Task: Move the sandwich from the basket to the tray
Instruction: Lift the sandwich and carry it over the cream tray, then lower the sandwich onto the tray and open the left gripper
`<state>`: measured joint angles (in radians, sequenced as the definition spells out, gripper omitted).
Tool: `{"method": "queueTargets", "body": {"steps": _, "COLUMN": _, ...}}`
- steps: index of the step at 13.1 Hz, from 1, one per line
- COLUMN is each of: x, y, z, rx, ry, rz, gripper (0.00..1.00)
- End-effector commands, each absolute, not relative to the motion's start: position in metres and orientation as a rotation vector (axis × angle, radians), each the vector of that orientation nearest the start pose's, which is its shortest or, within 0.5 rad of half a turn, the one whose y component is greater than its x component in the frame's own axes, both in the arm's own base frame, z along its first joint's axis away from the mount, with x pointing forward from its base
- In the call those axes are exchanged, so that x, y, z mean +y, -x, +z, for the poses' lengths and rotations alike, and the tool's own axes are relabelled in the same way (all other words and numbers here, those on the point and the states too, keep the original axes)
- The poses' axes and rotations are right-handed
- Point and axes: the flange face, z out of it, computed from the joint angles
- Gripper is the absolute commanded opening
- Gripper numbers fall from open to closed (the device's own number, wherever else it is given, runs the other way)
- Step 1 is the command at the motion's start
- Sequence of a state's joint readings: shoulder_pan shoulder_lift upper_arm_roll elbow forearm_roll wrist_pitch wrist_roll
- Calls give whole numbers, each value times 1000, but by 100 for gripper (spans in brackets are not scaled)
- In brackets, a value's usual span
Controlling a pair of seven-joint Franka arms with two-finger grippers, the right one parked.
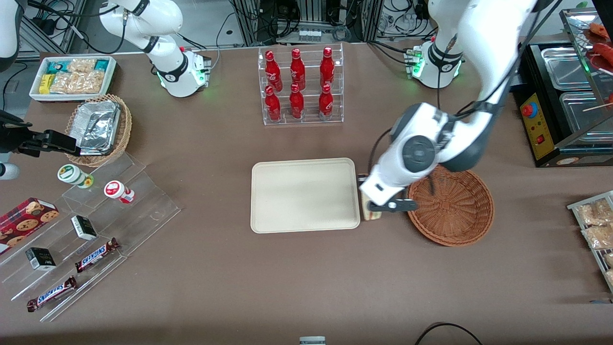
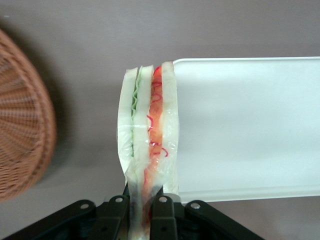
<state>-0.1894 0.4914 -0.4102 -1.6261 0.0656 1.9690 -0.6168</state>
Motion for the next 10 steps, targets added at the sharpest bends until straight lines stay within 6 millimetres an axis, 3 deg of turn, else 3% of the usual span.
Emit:
{"method": "queueTargets", "body": {"steps": 1, "x": -402, "y": -567, "z": 334, "rx": -99, "ry": 3151, "rz": 218, "gripper": 0}}
{"method": "queueTargets", "body": {"steps": 6, "x": -490, "y": -545, "z": 312, "rx": -200, "ry": 3173, "rz": 217, "gripper": 0}}
{"method": "queueTargets", "body": {"steps": 10, "x": -527, "y": -526, "z": 291, "rx": -206, "ry": 3144, "rz": 174, "gripper": 0}}
